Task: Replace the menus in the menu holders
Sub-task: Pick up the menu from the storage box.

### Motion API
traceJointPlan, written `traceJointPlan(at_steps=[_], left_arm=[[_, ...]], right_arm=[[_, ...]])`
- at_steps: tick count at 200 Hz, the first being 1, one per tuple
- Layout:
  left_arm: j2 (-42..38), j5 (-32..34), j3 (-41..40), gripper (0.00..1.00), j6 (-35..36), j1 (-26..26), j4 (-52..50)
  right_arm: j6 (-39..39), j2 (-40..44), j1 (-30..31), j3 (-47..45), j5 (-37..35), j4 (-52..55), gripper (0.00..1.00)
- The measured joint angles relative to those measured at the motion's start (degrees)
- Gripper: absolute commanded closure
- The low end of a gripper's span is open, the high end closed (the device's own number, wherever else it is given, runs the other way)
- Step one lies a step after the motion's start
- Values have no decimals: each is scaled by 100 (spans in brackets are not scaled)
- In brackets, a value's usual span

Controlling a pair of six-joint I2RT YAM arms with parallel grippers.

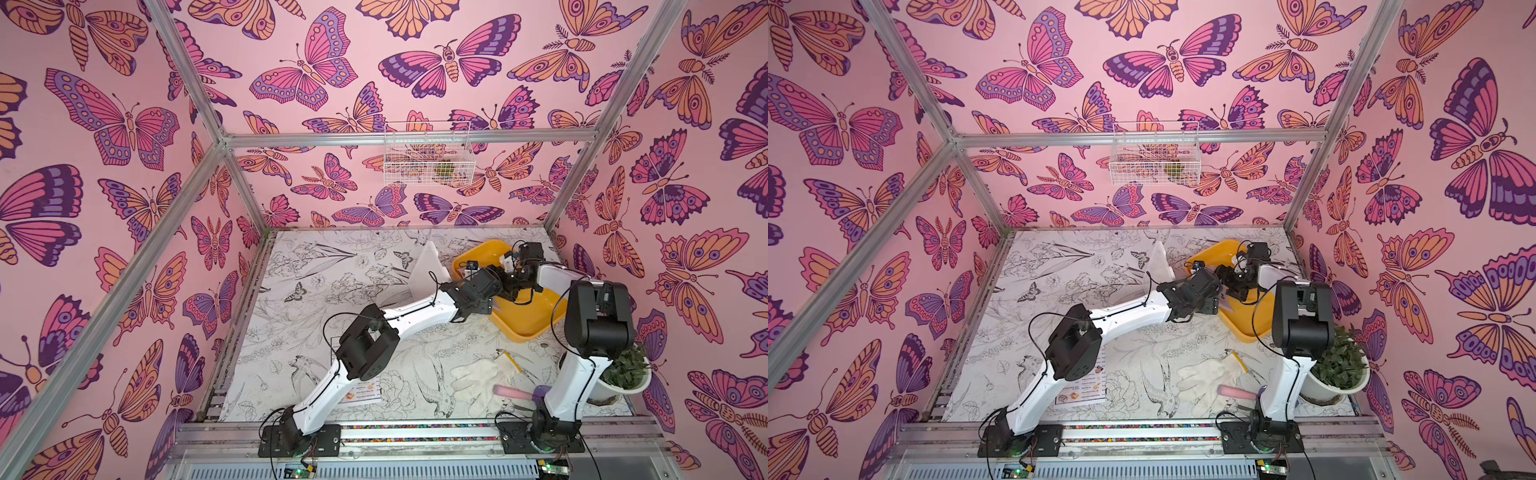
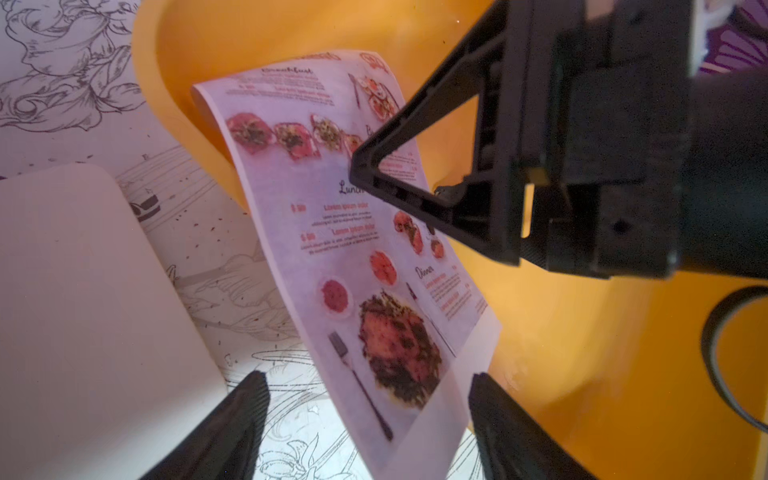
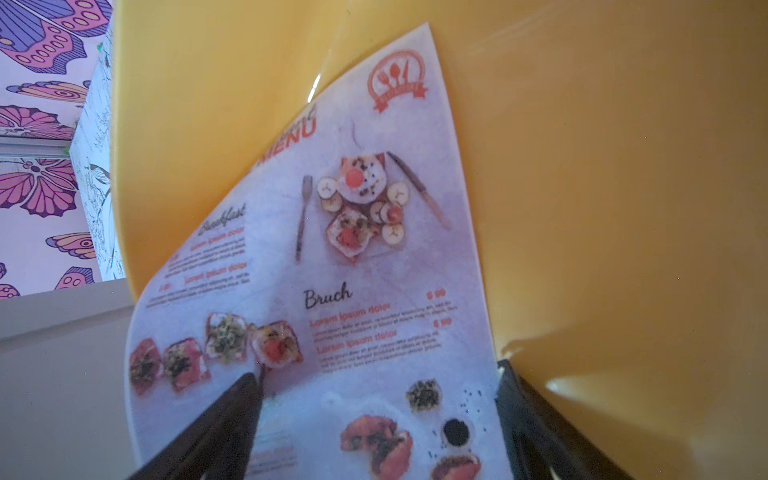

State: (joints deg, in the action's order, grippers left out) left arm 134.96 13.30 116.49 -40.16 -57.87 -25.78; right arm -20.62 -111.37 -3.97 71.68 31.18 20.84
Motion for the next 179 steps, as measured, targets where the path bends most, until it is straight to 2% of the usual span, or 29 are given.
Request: traceJointPlan(at_steps=[41, 105, 130, 145, 163, 179], left_arm=[[0, -22, 144, 30, -7, 11, 31], [0, -46, 177, 54, -105, 11, 48], [0, -44, 188, 69, -142, 11, 48], [0, -76, 212, 71, -129, 11, 46], [0, -101, 229, 80, -181, 11, 52], [0, -125, 232, 80, -208, 11, 46]], right_arm=[[0, 0, 0, 0, -4, 4, 11], [0, 0, 0, 0, -4, 22, 12], [0, 0, 0, 0, -7, 24, 12], [0, 0, 0, 0, -7, 33, 12], [0, 0, 0, 0, -7, 44, 12], [0, 2, 0, 0, -7, 57, 12]])
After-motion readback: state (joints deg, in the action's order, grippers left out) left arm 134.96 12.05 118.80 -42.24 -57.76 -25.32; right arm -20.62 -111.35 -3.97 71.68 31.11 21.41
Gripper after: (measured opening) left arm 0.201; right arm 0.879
